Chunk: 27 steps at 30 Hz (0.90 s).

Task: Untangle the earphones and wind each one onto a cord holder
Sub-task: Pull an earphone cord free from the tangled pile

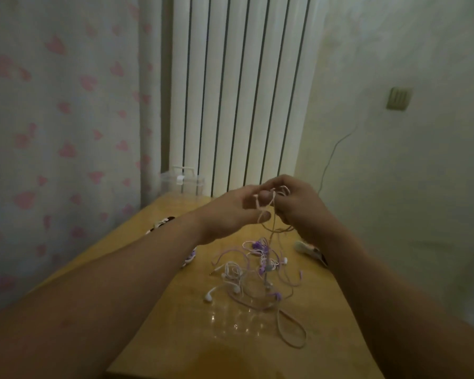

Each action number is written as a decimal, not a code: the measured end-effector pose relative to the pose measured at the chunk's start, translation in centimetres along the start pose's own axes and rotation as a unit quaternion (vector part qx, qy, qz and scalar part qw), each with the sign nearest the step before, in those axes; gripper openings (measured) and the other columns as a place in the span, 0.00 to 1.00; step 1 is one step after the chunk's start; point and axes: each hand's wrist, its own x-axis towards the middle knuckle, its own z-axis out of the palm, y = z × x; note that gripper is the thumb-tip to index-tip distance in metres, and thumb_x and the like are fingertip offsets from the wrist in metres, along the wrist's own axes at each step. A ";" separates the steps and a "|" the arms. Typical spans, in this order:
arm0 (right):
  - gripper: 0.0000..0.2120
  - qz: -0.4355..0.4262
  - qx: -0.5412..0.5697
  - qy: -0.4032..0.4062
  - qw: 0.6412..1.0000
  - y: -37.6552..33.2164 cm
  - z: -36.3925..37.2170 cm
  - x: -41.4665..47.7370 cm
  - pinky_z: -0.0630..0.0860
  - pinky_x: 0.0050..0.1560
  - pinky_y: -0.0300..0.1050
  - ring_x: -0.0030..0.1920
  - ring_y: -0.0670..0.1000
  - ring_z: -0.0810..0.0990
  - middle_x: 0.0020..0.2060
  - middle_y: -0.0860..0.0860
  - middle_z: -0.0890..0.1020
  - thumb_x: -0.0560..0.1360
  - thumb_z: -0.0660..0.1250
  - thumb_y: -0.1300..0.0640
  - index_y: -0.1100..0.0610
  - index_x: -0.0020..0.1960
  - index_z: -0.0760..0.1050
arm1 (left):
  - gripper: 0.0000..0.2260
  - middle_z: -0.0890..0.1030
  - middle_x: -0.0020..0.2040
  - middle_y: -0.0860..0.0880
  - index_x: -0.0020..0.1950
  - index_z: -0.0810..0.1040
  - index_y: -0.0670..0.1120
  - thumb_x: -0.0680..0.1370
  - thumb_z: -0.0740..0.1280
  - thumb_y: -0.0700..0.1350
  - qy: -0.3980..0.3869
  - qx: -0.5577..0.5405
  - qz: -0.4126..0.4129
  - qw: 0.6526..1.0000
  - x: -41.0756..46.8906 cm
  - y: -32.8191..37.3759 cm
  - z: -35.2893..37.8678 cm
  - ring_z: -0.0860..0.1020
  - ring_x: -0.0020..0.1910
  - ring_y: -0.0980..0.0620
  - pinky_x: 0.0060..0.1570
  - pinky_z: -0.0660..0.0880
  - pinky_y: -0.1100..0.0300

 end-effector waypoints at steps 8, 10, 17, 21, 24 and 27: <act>0.10 0.059 0.106 0.098 0.988 0.8 -1.5 0.3 0.65 0.28 0.41 0.31 0.47 0.68 0.42 0.57 0.76 0.79 0.66 0.65 0.56 0.58 0.80 | 0.16 0.83 0.46 0.36 0.57 0.80 0.37 0.88 0.59 0.49 0.159 -0.312 -0.076 0.934 -0.3 0.0 -1.1 0.86 0.47 0.38 0.59 0.82 0.39; 0.10 0.066 0.139 0.111 0.982 1.3 -1.5 0.2 0.63 0.26 0.41 0.29 0.46 0.67 0.39 0.56 0.74 0.79 0.65 0.67 0.58 0.57 0.80 | 0.20 0.80 0.42 0.40 0.60 0.77 0.39 0.87 0.59 0.56 0.168 -0.403 -0.100 0.894 -0.8 -0.2 -0.8 0.84 0.43 0.40 0.53 0.83 0.40; 0.10 0.028 -0.023 0.154 0.987 3.3 -1.5 -0.9 0.68 0.35 0.37 0.33 0.42 0.73 0.48 0.53 0.85 0.80 0.65 0.64 0.55 0.54 0.83 | 0.30 0.81 0.45 0.42 0.68 0.79 0.39 0.85 0.56 0.64 0.147 -0.481 -0.119 0.856 -1.9 -1.2 -1.2 0.80 0.48 0.43 0.58 0.81 0.41; 0.09 -0.031 -0.153 0.032 0.987 3.4 -0.8 -1.9 0.74 0.47 0.39 0.46 0.40 0.81 0.45 0.46 0.85 0.83 0.66 0.50 0.52 0.57 0.83 | 0.32 0.82 0.53 0.43 0.65 0.80 0.39 0.82 0.59 0.67 0.137 -0.458 -0.130 0.869 -2.2 -2.4 -1.0 0.80 0.55 0.44 0.66 0.77 0.41; 0.12 -0.004 -0.244 -0.097 0.965 4.3 0.3 -2.0 0.81 0.45 0.46 0.39 0.42 0.83 0.37 0.45 0.85 0.81 0.67 0.42 0.47 0.54 0.84 | 0.24 0.81 0.66 0.39 0.71 0.75 0.37 0.86 0.59 0.55 0.164 -0.506 -0.122 0.838 -2.0 -2.8 -0.8 0.80 0.65 0.40 0.68 0.76 0.42; 0.10 0.036 -0.280 -0.136 0.950 5.5 0.6 -2.1 0.84 0.49 0.51 0.42 0.43 0.84 0.40 0.44 0.86 0.81 0.68 0.43 0.47 0.51 0.85 | 0.18 0.80 0.66 0.36 0.73 0.70 0.36 0.84 0.57 0.40 0.186 -0.568 -0.100 0.796 -2.0 -2.9 -1.2 0.82 0.63 0.38 0.67 0.76 0.42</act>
